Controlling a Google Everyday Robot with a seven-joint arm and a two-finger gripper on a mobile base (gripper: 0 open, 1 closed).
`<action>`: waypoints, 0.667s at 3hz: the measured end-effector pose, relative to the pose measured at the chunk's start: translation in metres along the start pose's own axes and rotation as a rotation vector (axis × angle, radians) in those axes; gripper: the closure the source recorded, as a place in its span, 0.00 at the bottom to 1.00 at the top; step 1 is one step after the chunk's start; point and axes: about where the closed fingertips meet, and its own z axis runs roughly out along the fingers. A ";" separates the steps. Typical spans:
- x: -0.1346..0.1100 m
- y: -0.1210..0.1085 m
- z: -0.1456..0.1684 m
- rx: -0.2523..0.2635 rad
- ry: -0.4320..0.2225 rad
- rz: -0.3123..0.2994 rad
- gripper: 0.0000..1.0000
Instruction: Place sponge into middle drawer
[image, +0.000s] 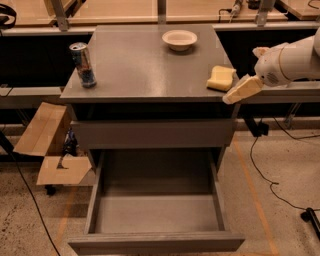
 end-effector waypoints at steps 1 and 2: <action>-0.006 0.002 0.028 -0.035 -0.005 0.031 0.00; -0.009 0.000 0.057 -0.062 -0.033 0.085 0.00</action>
Offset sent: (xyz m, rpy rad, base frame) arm 0.0664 0.0436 -0.0438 0.1723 0.0884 -0.0076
